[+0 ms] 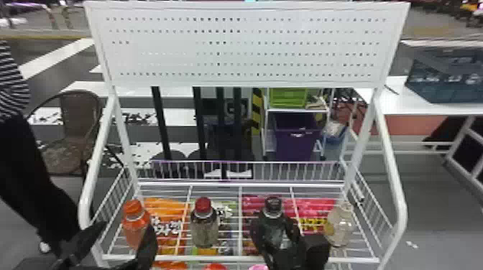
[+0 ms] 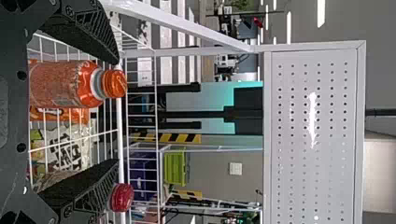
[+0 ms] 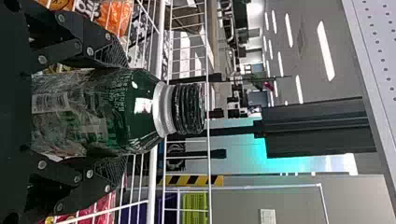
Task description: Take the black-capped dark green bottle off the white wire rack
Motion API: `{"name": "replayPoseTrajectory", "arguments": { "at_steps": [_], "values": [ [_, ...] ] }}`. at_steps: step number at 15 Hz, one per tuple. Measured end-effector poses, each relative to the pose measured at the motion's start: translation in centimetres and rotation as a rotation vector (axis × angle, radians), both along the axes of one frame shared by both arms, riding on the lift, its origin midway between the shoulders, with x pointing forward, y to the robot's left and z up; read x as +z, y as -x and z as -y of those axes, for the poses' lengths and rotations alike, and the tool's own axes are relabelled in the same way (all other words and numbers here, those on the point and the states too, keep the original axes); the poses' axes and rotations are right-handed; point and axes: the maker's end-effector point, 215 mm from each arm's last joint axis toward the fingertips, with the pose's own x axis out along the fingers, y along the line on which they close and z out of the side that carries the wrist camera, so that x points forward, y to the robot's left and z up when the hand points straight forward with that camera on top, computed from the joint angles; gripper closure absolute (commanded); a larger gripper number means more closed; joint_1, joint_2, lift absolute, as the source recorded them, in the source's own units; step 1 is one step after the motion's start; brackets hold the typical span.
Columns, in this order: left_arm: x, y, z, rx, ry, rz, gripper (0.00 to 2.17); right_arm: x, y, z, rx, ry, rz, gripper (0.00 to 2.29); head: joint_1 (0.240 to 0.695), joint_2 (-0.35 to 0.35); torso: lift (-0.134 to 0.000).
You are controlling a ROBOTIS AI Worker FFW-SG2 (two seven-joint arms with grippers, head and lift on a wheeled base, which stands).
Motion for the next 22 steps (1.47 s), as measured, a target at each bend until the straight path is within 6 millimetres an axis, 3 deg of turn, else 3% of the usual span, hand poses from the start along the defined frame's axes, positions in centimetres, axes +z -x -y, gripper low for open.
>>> {"name": "replayPoseTrajectory", "arguments": {
  "at_steps": [5,7,10,17,22],
  "values": [
    [0.3,0.0,0.1,0.001,0.003,0.004,0.14,2.3,1.8,2.3,-0.024,-0.008,0.004,1.69,0.499,0.000,0.000],
    [0.5,0.0,0.0,0.003,0.003,0.008,0.14,5.0,3.1,3.6,-0.027,0.002,0.016,1.69,0.499,0.000,0.000],
    [0.6,-0.1,0.0,0.004,0.004,0.011,0.14,8.2,5.7,7.0,-0.055,0.030,0.012,1.69,0.499,0.000,0.000],
    [1.2,-0.4,0.3,0.000,0.021,0.028,0.14,13.1,12.5,14.4,-0.154,0.061,0.076,1.68,0.499,0.000,0.000],
    [1.2,-0.4,0.3,-0.001,0.021,0.028,0.14,16.2,16.1,17.5,-0.207,0.060,0.155,1.67,0.499,0.000,0.000]
  ]
}}
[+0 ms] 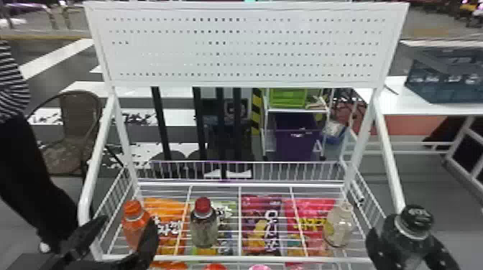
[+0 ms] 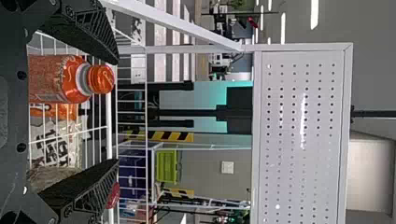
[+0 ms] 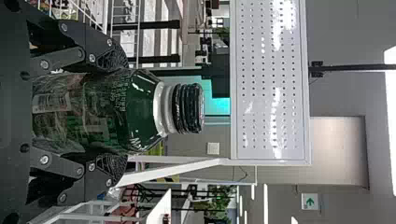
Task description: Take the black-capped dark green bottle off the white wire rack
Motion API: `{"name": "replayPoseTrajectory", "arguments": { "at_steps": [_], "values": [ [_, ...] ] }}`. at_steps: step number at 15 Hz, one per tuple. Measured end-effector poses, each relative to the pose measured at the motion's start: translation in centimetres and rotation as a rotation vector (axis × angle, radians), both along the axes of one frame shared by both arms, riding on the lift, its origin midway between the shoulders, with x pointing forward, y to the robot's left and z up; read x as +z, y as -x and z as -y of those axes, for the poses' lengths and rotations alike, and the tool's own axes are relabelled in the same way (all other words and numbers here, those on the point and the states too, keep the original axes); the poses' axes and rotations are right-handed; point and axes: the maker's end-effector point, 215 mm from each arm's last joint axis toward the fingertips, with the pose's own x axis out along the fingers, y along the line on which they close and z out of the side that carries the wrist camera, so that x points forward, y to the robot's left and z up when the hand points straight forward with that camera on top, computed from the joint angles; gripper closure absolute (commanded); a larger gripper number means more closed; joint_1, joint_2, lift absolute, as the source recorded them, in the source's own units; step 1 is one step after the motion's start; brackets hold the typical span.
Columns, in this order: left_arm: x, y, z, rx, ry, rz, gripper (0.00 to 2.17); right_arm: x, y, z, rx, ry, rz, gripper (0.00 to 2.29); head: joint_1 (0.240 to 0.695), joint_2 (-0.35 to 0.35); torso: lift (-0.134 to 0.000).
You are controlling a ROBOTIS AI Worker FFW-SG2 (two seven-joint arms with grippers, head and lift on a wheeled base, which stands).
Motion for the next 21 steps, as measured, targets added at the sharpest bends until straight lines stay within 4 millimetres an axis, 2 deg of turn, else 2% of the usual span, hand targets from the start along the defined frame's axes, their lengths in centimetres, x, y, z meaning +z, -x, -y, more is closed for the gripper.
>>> {"name": "replayPoseTrajectory", "arguments": {
  "at_steps": [6,21],
  "values": [
    [0.2,0.1,0.0,0.000,-0.001,0.003,0.14,0.6,0.3,0.3,-0.007,-0.005,0.016,1.67,0.499,0.000,0.000],
    [0.4,0.1,-0.3,0.006,-0.004,0.007,0.14,0.1,0.9,1.2,-0.015,0.009,0.004,1.67,0.499,0.000,0.000]
  ]
}}
